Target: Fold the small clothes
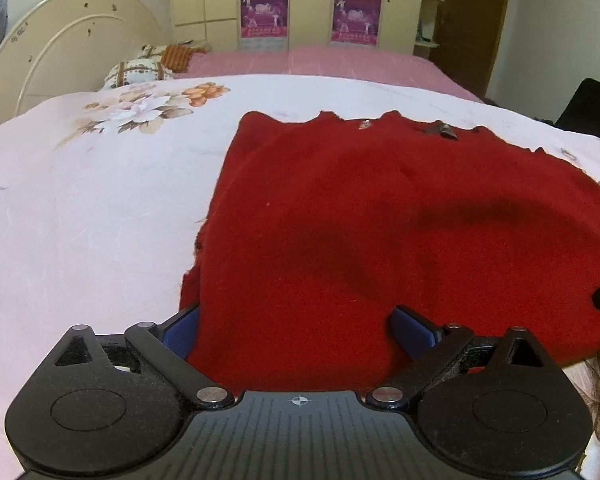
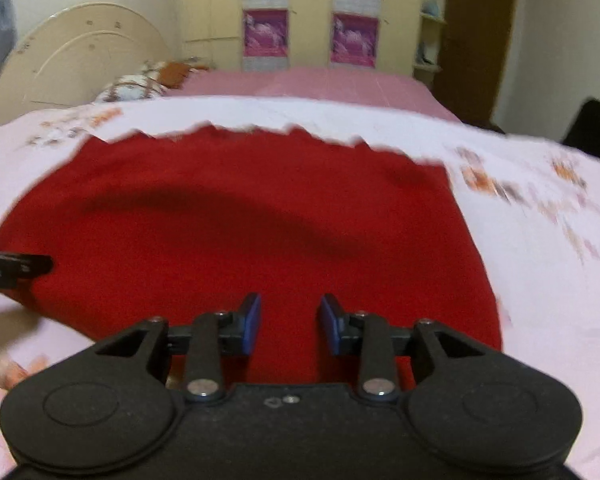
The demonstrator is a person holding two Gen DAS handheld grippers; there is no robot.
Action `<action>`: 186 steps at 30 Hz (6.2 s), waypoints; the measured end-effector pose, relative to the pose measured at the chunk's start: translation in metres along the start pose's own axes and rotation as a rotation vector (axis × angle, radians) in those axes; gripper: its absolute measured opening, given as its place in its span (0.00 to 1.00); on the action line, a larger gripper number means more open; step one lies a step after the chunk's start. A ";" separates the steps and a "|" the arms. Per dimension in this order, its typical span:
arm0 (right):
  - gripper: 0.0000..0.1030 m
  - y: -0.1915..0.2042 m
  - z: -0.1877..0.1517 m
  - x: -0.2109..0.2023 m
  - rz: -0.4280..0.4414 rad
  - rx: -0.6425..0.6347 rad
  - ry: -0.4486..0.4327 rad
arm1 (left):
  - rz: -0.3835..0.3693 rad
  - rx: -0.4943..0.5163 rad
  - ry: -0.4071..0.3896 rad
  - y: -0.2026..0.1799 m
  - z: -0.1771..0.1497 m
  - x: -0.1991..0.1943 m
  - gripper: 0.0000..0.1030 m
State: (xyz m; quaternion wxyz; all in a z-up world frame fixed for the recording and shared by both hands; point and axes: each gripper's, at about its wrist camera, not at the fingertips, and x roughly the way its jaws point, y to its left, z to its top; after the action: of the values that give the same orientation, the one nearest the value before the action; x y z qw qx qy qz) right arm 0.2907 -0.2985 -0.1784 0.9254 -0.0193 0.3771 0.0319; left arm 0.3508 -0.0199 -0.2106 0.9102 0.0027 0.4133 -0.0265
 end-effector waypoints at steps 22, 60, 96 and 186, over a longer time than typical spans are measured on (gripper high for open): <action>0.35 -0.013 0.001 -0.037 -0.003 0.068 -0.044 | 0.011 -0.009 0.018 -0.003 0.009 -0.010 0.96; 0.42 0.046 0.066 0.020 0.086 -0.013 -0.088 | -0.016 -0.123 0.020 -0.001 0.066 0.040 0.96; 0.51 0.060 0.032 0.005 0.043 -0.044 0.007 | -0.200 -0.390 0.140 0.041 -0.015 -0.027 1.00; 0.56 -0.107 0.008 -0.054 0.160 0.518 -0.083 | -0.516 0.218 -0.110 -0.140 0.049 -0.048 1.00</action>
State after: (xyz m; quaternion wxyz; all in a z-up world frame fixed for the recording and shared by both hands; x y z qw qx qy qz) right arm 0.2660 -0.4075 -0.1340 0.9087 0.2490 0.3350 0.0080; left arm 0.3490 -0.1592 -0.1393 0.8888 -0.0060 0.3451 -0.3015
